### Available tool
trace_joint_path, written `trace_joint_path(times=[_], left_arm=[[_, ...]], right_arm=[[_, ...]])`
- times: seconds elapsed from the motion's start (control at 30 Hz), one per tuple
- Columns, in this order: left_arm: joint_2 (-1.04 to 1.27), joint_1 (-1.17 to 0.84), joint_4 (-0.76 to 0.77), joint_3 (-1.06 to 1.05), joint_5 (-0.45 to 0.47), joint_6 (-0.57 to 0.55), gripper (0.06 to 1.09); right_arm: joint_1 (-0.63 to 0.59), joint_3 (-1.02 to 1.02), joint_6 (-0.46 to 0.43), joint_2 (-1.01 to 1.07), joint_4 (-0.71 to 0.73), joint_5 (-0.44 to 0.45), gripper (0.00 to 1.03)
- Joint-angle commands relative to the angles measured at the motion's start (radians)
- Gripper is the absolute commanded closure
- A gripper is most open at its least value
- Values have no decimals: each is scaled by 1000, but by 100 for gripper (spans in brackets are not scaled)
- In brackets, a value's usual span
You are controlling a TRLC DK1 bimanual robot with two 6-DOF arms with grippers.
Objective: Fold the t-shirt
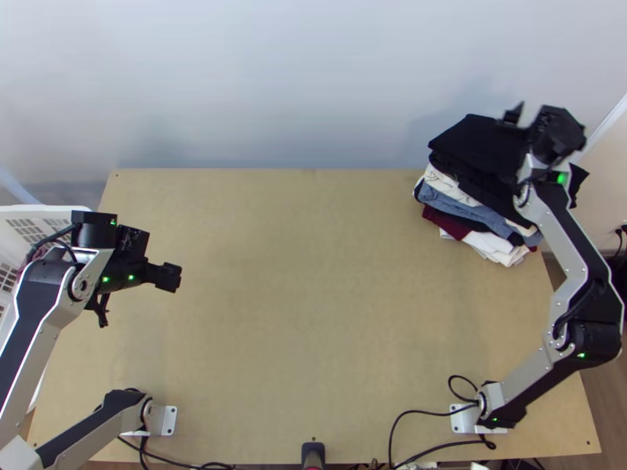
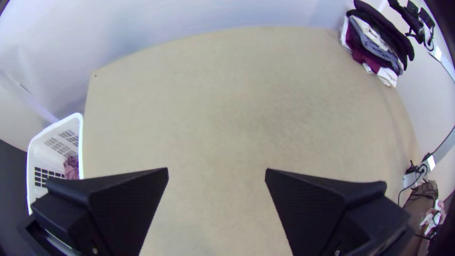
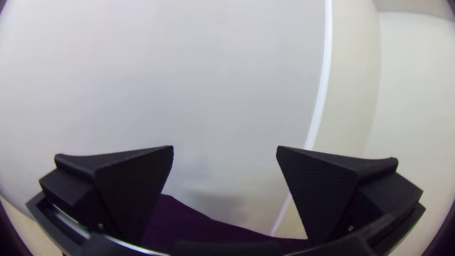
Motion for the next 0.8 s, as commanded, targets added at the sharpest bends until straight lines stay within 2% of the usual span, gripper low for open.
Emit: trace_joint_path(times=[0.0,0.27,0.43,0.57,0.67,0.77], left_arm=[[-17,7,-2,33,-7,-27,9],[-70,89,1,24,-7,-20,9],[-98,122,60,59,-7,-44,9],[-124,134,171,114,-10,-83,9],[-150,132,269,156,-67,-95,9],[-195,119,403,171,-171,-92,9]], right_arm=[[28,2,-57,88,-3,19,5],[6,-62,-97,209,-15,33,5],[12,-30,-88,46,-38,34,5],[32,12,-86,-130,-63,33,5],[69,19,-86,-282,-52,31,5],[117,19,-85,-414,-48,14,4]])
